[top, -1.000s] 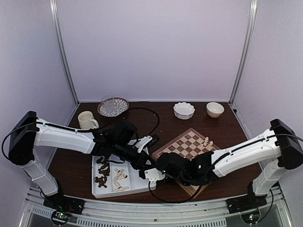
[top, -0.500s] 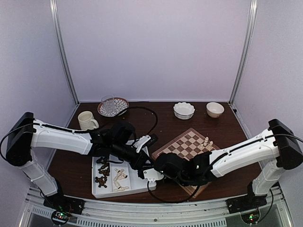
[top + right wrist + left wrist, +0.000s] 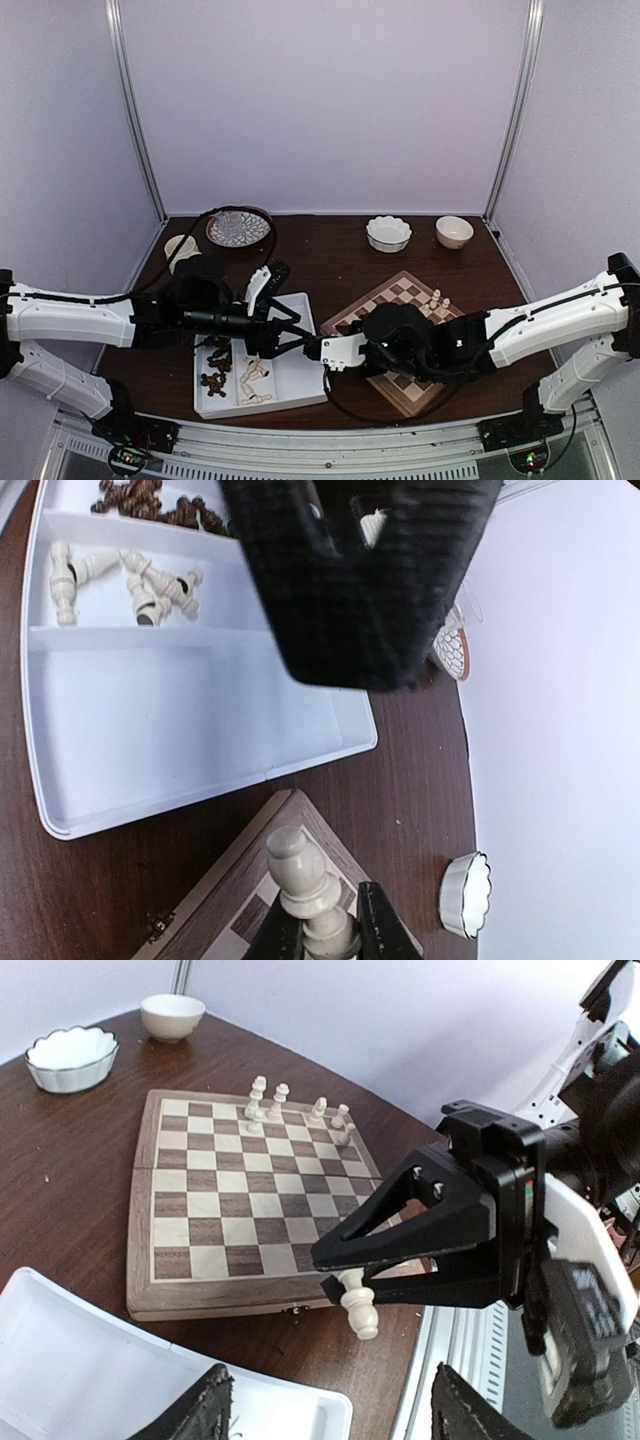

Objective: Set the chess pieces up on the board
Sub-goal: Pass from the left arm to the right, then pass from the right arm to the left, then place the bishop on the chessboard, then pick up the bishop from the chessboard, then place the bishop on c1.

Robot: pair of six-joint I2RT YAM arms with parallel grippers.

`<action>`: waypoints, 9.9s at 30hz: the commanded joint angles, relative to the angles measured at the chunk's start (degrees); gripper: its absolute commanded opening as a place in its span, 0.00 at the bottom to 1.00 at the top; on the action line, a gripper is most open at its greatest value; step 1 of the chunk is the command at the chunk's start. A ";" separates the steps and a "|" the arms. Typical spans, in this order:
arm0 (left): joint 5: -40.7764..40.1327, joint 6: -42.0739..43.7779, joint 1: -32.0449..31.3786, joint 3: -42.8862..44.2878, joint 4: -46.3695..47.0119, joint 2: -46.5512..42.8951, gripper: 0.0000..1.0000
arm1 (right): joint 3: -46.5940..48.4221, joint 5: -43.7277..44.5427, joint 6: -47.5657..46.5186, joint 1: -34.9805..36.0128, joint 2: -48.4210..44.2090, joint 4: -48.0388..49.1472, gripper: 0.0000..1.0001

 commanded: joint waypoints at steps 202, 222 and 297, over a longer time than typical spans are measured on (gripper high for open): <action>-39.54 24.34 -2.22 -6.31 21.16 4.05 0.70 | 41.35 -25.45 46.69 -21.40 27.48 -66.16 0.40; -38.38 24.70 -2.24 -6.40 21.30 4.22 0.69 | 40.25 -25.92 46.01 -20.74 29.07 -66.73 0.20; -36.66 23.29 -2.28 -6.75 20.77 2.68 0.69 | 27.90 -17.51 48.09 -46.48 10.22 -69.59 0.10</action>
